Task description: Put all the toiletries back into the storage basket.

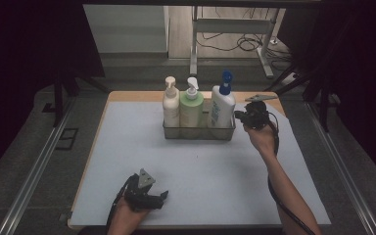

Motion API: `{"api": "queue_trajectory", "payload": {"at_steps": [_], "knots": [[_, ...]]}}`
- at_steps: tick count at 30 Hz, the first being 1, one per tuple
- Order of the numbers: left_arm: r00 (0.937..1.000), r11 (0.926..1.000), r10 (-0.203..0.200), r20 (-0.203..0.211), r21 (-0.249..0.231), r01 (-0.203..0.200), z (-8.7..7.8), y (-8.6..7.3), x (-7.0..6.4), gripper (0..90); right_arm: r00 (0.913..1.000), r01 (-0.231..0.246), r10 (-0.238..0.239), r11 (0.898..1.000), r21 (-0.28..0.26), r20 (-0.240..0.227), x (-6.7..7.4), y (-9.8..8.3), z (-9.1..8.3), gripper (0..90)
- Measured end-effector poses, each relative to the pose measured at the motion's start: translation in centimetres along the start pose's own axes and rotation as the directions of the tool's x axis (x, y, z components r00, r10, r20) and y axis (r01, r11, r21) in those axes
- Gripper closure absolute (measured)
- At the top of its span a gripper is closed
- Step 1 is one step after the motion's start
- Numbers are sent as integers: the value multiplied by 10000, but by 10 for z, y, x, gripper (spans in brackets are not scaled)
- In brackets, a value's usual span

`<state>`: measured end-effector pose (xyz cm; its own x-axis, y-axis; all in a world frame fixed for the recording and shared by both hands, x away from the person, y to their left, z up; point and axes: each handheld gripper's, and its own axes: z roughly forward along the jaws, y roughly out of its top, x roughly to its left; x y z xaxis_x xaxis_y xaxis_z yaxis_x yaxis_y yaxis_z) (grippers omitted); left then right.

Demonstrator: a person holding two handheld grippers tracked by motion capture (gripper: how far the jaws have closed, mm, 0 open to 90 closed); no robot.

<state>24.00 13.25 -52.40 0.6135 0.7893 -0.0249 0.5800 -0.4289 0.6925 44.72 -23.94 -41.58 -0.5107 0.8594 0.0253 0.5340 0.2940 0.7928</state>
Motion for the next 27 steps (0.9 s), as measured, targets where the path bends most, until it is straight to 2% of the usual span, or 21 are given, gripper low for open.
{"api": "queue_trajectory", "payload": {"at_steps": [9,13,27], "knots": [[10000,10000,15,0,12,-15,0,0,0,127,10000,-75,76,9995,322,-30,-4,6,23,897],[10000,10000,13,-6,10,-13,0,0,0,127,9995,-221,229,9991,371,-201,-8,6,31,897],[10000,10000,28,-16,18,-28,0,0,0,127,9992,-241,268,9959,870,-297,-7,-2,46,897]]}}
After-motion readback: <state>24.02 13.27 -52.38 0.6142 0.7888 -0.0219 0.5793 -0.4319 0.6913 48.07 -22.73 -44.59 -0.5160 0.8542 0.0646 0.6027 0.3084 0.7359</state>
